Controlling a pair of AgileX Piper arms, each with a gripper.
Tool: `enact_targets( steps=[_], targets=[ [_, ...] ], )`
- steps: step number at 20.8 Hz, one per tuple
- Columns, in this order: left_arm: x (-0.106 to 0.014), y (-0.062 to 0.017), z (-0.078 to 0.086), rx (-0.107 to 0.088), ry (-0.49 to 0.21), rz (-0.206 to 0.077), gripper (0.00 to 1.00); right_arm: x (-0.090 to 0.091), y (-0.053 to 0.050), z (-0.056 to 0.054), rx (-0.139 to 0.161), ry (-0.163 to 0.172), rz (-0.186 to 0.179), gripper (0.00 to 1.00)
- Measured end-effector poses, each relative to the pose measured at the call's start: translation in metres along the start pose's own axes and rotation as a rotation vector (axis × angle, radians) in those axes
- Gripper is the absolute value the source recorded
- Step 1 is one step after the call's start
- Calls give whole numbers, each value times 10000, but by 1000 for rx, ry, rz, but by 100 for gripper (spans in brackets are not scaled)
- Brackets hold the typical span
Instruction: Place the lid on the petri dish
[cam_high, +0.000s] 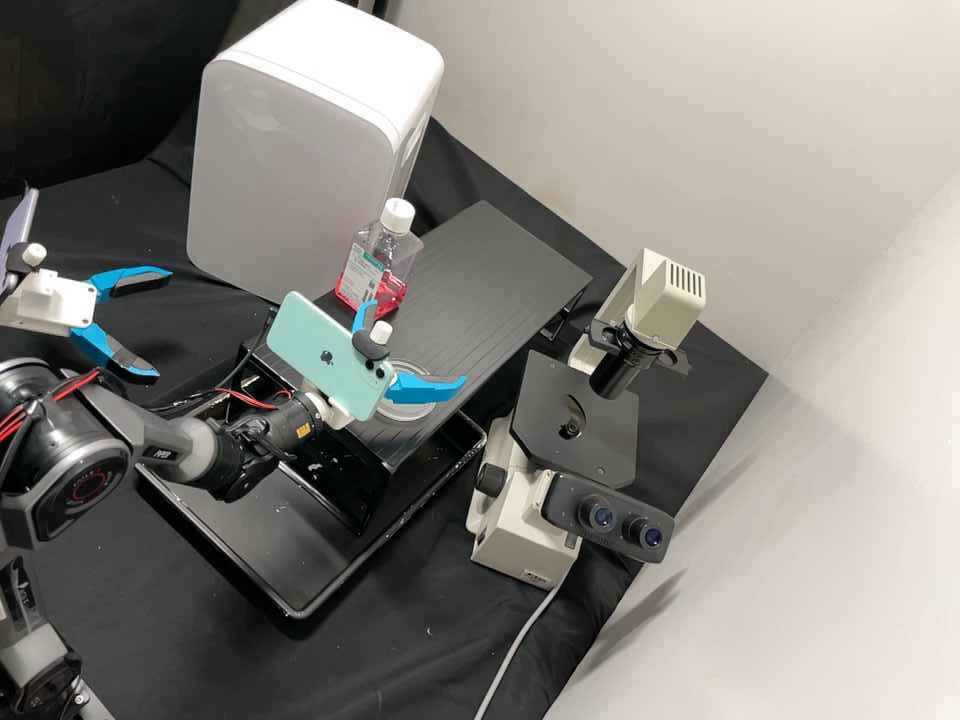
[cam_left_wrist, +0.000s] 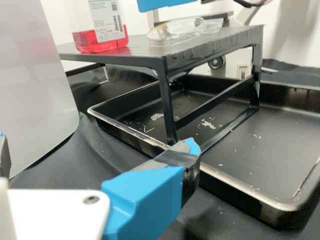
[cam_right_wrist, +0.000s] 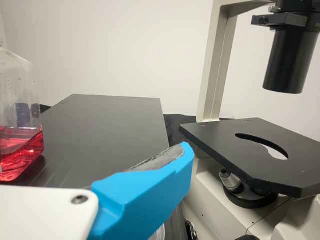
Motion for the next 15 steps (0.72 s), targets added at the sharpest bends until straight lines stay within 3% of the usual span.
enact_targets(
  steps=[10, 15],
  targets=[
    [0, 2, -11, -3, 12, 2, 100, -10, -6, 6, 0, 0, 0, 100],
    [0, 2, -11, -3, 12, 2, 100, -108, -153, -28, -4, 22, -36, 100]
  ],
)
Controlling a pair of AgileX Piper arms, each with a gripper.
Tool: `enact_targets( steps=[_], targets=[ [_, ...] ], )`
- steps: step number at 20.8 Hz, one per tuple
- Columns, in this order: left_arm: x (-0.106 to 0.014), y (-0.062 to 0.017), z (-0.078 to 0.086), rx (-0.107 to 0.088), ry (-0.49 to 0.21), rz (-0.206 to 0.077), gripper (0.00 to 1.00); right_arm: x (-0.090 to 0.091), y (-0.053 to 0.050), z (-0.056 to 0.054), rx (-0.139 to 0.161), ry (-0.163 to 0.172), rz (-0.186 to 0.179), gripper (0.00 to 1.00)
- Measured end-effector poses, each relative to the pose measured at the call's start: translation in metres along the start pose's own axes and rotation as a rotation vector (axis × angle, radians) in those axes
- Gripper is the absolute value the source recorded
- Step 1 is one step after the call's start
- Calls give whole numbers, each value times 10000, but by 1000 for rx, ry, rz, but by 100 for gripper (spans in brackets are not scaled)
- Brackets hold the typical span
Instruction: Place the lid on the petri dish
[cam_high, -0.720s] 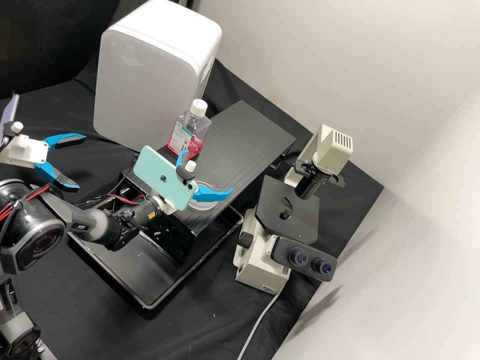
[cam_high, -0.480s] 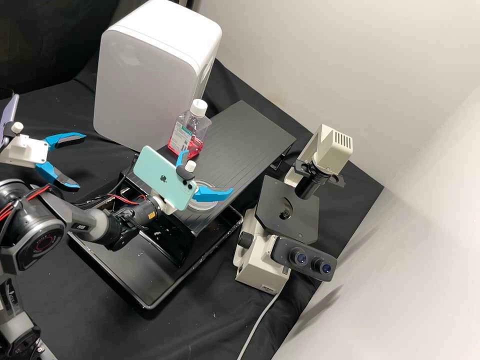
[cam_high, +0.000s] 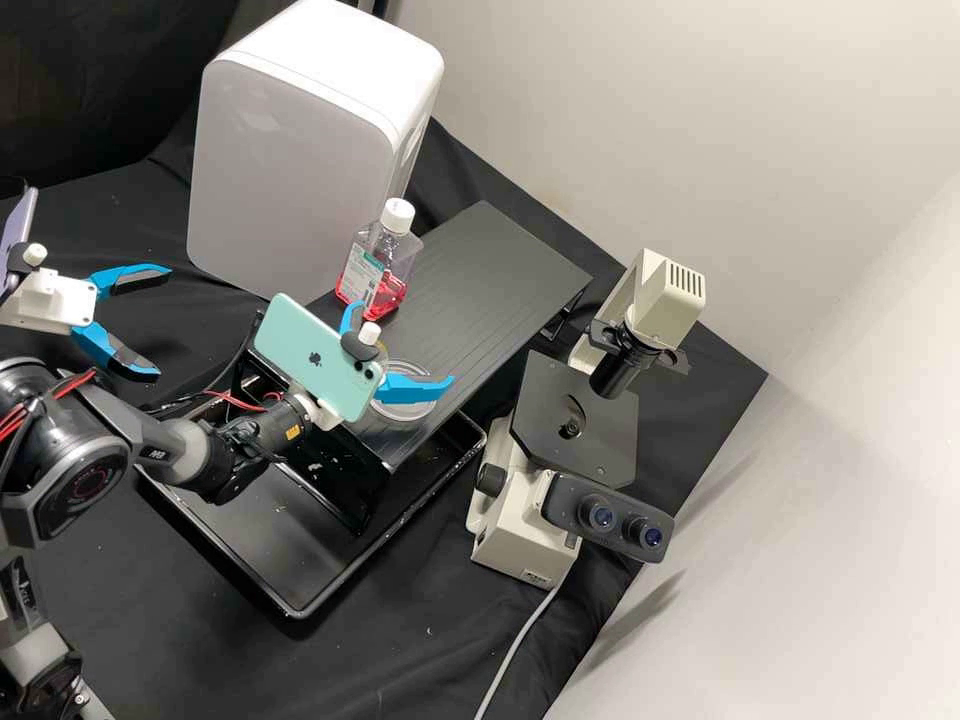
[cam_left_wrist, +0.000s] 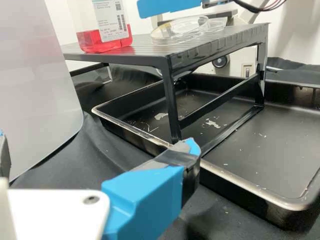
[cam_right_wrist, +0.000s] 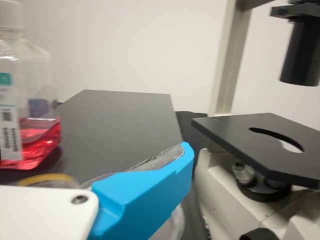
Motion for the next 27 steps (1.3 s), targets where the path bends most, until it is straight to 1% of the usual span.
enact_targets(
  steps=[2, 6, 7, 8, 10, 11, 13, 14, 16, 20, 27],
  targets=[
    [0, 0, 0, 0, 0, 0, 100, -40, -59, -17, -12, 12, -15, 100],
    [0, 0, 0, 0, 0, 0, 100, -99, -154, -26, -22, 12, -50, 100],
    [1, -1, 7, 1, -3, 0, 100, -121, -186, -22, -24, 8, -60, 100],
    [1, -1, 9, 3, -4, 0, 100, -133, -221, -20, -34, 9, -67, 100],
    [1, -2, 15, 3, -6, -1, 100, -140, -288, -21, -53, 27, -72, 100],
    [1, -2, 15, 3, -6, -1, 100, -137, -310, -13, -66, 29, -70, 100],
    [1, -2, 15, 3, -6, -1, 100, -141, -352, 9, -79, 39, -65, 100],
    [1, -2, 15, 3, -6, -1, 100, -135, -366, 25, -87, 35, -66, 100],
    [1, -2, 15, 3, -6, -1, 100, -131, -382, 40, -91, 36, -65, 100],
    [1, -2, 15, 3, -6, -1, 100, -126, -381, 47, -89, 38, -52, 100],
    [1, -2, 15, 3, -6, -1, 100, -126, -380, 48, -89, 37, -51, 100]
  ],
)
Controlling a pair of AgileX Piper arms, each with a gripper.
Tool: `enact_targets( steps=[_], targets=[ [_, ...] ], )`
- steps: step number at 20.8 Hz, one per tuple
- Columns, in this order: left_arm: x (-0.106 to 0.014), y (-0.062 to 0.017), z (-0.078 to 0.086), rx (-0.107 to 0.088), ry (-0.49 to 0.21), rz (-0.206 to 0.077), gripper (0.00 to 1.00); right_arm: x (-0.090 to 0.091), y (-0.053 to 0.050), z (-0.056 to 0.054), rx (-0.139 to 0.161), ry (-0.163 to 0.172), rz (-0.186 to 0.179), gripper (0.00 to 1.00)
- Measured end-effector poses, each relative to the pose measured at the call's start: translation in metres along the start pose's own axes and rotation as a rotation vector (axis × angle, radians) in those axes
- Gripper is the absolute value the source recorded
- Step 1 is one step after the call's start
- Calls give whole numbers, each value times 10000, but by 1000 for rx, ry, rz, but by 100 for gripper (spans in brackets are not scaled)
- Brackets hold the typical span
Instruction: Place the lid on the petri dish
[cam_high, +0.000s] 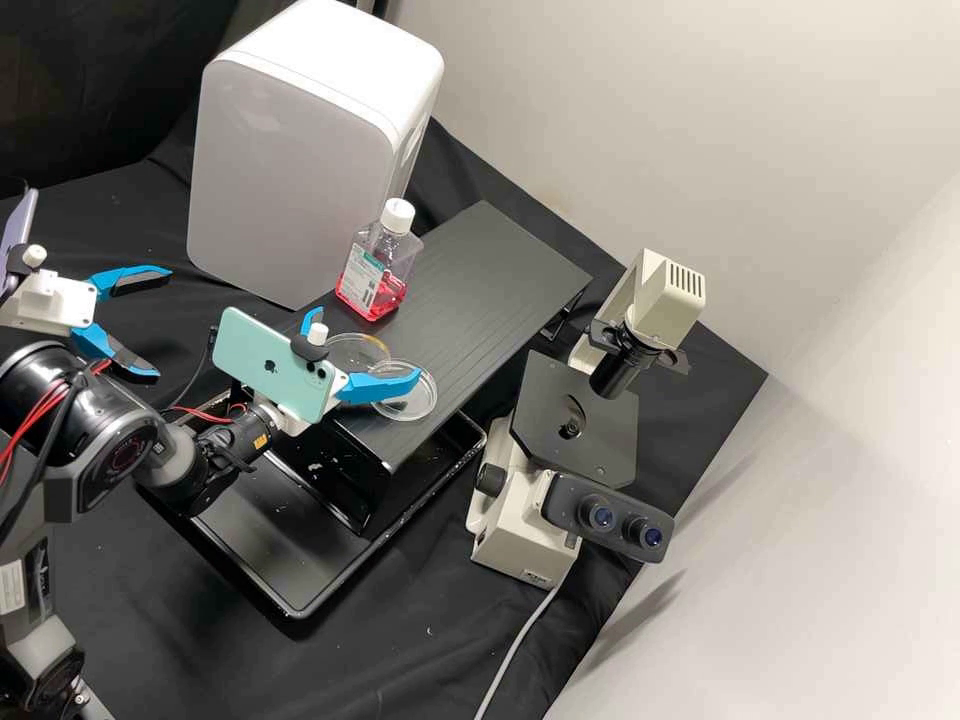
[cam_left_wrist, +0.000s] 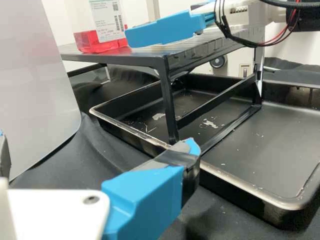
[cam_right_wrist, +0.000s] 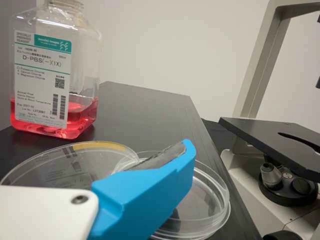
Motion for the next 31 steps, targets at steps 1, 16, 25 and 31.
enact_targets(
  steps=[1, 16, 25, 31],
  targets=[
    [0, 0, 0, 0, 0, 0, 100, 0, 0, 0, 0, 0, 0, 100],
    [0, 0, 0, 0, 0, 0, 100, -3, -41, -29, 3, 0, -20, 0],
    [0, 0, 0, 0, 0, 0, 100, -1, -27, -12, 2, -5, -16, 0],
    [0, 0, 0, 0, 0, 0, 100, 0, -13, 6, 2, -10, -11, 0]
  ],
)
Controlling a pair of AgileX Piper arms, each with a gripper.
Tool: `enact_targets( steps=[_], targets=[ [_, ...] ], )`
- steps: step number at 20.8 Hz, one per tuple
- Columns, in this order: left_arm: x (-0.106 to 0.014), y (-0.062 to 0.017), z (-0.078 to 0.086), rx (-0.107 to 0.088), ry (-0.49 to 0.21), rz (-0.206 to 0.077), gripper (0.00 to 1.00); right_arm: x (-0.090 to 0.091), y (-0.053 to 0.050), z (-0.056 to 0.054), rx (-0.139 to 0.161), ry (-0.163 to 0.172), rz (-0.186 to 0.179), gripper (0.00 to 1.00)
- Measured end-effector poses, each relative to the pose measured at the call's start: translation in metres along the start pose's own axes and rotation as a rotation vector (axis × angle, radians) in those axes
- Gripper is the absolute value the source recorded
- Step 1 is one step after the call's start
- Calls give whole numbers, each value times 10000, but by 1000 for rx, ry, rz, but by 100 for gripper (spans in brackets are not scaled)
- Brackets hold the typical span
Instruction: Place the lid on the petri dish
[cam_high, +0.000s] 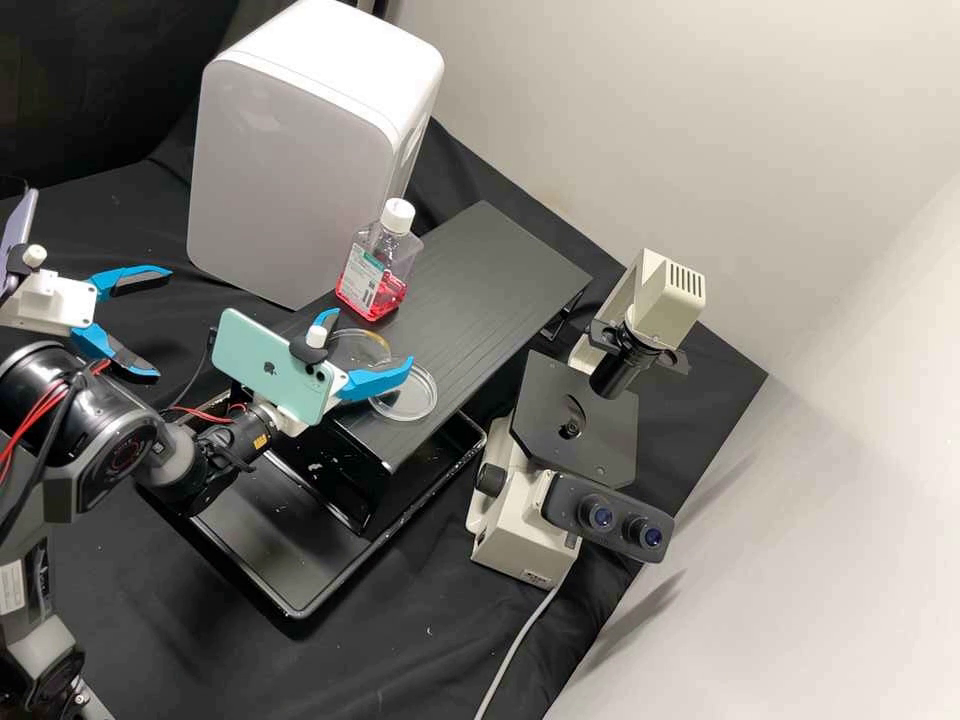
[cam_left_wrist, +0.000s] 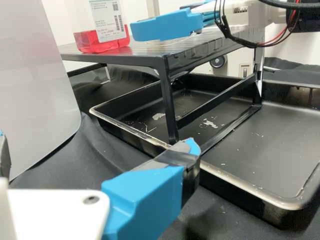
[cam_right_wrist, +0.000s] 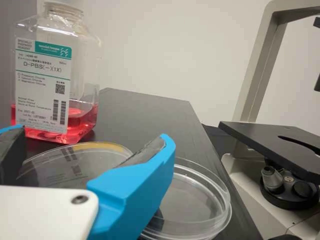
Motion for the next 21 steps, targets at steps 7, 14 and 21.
enact_targets(
  steps=[7, 14, 21],
  targets=[
    [0, 0, 0, 0, 0, 0, 100, 0, 4, 5, 3, -3, 2, 100],
    [0, 0, 0, 0, 0, 0, 100, 0, 8, 10, 6, -9, 6, 100],
    [0, 0, 0, 0, 0, 0, 100, -3, 5, 12, 6, -9, 5, 100]
  ],
)
